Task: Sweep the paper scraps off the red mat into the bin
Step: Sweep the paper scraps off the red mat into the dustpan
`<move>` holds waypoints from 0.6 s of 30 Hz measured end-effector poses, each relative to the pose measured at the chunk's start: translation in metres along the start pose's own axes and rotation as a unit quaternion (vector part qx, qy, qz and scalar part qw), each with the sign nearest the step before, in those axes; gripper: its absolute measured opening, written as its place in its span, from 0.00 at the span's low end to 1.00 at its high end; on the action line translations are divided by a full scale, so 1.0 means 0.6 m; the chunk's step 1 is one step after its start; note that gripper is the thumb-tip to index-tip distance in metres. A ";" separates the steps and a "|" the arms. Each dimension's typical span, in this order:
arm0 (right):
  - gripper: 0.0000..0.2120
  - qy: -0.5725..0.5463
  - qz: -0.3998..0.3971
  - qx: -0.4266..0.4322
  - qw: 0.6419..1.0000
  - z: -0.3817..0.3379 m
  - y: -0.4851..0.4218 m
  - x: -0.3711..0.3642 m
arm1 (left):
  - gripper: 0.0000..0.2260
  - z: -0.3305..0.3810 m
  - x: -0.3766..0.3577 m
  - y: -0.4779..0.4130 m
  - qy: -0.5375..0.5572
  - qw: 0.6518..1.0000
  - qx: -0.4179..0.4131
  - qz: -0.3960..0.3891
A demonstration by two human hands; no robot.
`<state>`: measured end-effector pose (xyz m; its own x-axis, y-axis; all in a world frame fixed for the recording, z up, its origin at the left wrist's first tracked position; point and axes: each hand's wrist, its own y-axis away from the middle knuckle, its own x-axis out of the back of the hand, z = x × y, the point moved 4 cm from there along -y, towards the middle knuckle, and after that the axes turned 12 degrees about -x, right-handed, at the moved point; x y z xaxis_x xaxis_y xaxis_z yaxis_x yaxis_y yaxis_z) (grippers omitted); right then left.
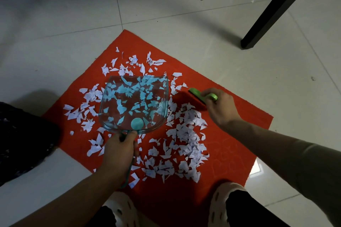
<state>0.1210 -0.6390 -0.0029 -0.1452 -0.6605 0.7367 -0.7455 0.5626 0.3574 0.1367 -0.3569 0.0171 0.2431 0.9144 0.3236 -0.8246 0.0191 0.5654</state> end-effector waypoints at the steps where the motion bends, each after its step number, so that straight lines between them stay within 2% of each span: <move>1: 0.10 0.010 0.008 -0.015 1.000 0.009 -0.005 0.004 | 0.12 -0.001 0.001 0.000 -0.002 1.000 -0.001 -0.001; 6: 0.10 0.055 -0.014 -0.031 0.998 0.023 0.005 -0.008 | 0.13 -0.004 0.003 -0.001 -0.005 1.000 -0.006 -0.002; 10: 0.09 0.001 -0.056 -0.012 0.998 -0.002 0.033 -0.022 | 0.13 -0.005 0.003 -0.003 -0.007 1.000 -0.006 0.000; 13: 0.09 -0.024 -0.030 -0.018 0.999 -0.003 0.028 -0.011 | 0.13 -0.008 0.005 -0.004 -0.001 1.000 -0.004 0.004; 16: 0.10 0.023 0.011 -0.030 0.999 0.014 0.010 0.000 | 0.13 -0.009 0.005 -0.005 -0.002 1.000 -0.006 0.008; 18: 0.11 0.047 0.002 -0.034 0.998 0.019 0.008 -0.003 | 0.12 -0.008 0.004 -0.005 0.002 1.000 -0.006 0.009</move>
<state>0.1102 -0.6409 -0.0090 -0.0838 -0.6099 0.7880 -0.6990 0.5996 0.3897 0.1371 -0.3526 0.0126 0.2265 0.9166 0.3295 -0.8345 0.0081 0.5510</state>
